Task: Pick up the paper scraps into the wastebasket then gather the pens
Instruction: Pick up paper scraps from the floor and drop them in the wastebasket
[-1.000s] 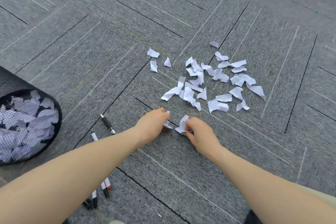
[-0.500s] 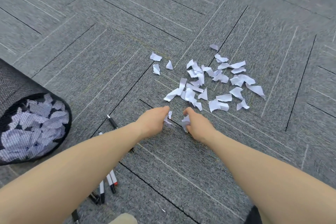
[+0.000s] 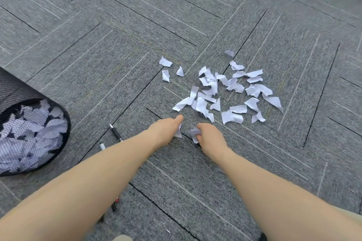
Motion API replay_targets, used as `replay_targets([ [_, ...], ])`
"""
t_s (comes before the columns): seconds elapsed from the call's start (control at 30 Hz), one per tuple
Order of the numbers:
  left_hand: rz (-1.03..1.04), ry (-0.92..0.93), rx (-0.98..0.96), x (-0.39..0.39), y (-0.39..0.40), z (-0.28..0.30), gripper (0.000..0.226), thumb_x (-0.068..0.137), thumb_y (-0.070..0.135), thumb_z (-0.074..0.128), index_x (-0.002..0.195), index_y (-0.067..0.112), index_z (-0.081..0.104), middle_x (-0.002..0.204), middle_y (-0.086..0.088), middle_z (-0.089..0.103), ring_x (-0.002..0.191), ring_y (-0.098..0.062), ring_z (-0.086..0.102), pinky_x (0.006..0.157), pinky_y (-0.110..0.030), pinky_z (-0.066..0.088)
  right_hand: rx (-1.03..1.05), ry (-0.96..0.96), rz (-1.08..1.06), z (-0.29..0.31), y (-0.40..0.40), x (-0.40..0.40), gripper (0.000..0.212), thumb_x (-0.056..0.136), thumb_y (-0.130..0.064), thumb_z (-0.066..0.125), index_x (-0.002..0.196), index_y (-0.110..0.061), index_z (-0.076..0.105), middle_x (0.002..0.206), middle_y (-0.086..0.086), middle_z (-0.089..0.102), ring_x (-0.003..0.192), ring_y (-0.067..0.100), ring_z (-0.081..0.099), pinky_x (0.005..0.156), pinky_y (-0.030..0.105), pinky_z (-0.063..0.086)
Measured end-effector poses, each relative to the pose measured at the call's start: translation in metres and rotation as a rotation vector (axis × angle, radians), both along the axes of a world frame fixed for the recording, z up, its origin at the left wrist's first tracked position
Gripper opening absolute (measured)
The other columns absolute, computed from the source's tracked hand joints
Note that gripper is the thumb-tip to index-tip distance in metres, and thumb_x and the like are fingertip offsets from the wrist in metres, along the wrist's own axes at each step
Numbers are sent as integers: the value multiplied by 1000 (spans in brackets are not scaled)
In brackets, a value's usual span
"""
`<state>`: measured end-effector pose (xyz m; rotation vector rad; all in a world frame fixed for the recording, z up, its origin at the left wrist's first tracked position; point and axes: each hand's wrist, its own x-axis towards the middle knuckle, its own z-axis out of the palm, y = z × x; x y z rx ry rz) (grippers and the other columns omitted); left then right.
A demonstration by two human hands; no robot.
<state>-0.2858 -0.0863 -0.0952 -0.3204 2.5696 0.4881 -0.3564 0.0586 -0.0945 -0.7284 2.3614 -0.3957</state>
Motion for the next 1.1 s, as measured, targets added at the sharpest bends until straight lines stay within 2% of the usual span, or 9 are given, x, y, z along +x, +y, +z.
replay_targets([
  [0.1, 6, 21, 2, -1, -2, -3, 33, 80, -17, 35, 95, 13, 32, 65, -3, 41, 53, -20, 39, 50, -37, 34, -34, -57, -49, -4, 2, -1, 30, 86, -3, 43, 61, -17, 37, 63, 0, 46, 61, 21, 45, 52, 30, 29],
  [0.2, 36, 46, 43, 0, -6, -10, 28, 86, -11, 35, 101, 12, 41, 73, -9, 55, 57, -24, 49, 48, -37, 39, -73, -117, -77, -5, 6, -4, 16, 87, -6, 45, 72, -8, 48, 68, 6, 51, 62, 22, 44, 54, 31, 30],
  [0.3, 22, 66, 71, -1, -9, -12, 20, 91, -3, 37, 97, 15, 45, 79, -9, 62, 64, -26, 57, 54, -39, 48, -105, -134, -90, -5, 8, -4, 18, 90, -11, 46, 72, -7, 48, 67, 5, 49, 59, 20, 40, 53, 30, 28],
  [0.47, -108, 107, -29, 3, -4, -11, 15, 90, -2, 41, 89, 14, 39, 72, -1, 47, 68, -25, 49, 60, -39, 47, -120, -125, -65, -1, 14, 2, 34, 91, -11, 46, 60, -21, 35, 60, -4, 43, 54, 14, 35, 50, 29, 25],
  [0.53, -122, 111, -41, 6, -3, -13, 40, 86, -9, 45, 115, 18, 37, 74, -2, 49, 69, -25, 52, 61, -40, 51, -103, -126, -27, 1, 16, 4, 36, 91, -11, 46, 59, -24, 36, 61, -5, 45, 55, 14, 39, 51, 29, 28],
  [0.6, -196, 85, -62, 6, -2, -11, 76, 81, -15, 47, 142, 22, 22, 95, -9, 60, 84, -26, 58, 66, -37, 52, -100, -128, -11, 2, 17, 4, 35, 90, -10, 45, 60, -24, 37, 62, -4, 46, 56, 14, 40, 52, 29, 29],
  [0.67, -294, 75, -131, 3, -1, -7, 80, 80, -15, 50, 146, 19, 21, 121, -13, 57, 106, -28, 57, 80, -38, 53, -101, -122, -12, 1, 20, 4, 33, 91, -11, 45, 60, -22, 37, 62, -3, 44, 55, 14, 37, 52, 29, 28],
  [0.9, -573, 88, -215, 2, 2, 1, 38, 87, -6, 49, 124, 3, 49, 122, -12, 58, 107, -24, 57, 90, -34, 52, -127, -107, -63, -2, 24, 3, 35, 90, -11, 47, 58, -22, 36, 59, -5, 41, 53, 12, 33, 51, 27, 25],
  [1.1, -424, 78, -135, 0, 5, 0, 24, 88, -4, 51, 110, 6, 55, 109, -8, 61, 98, -22, 59, 83, -30, 51, -191, -121, -147, 4, 8, -3, 15, 89, -12, 50, 75, -9, 54, 64, -2, 49, 55, 11, 39, 51, 26, 29],
])
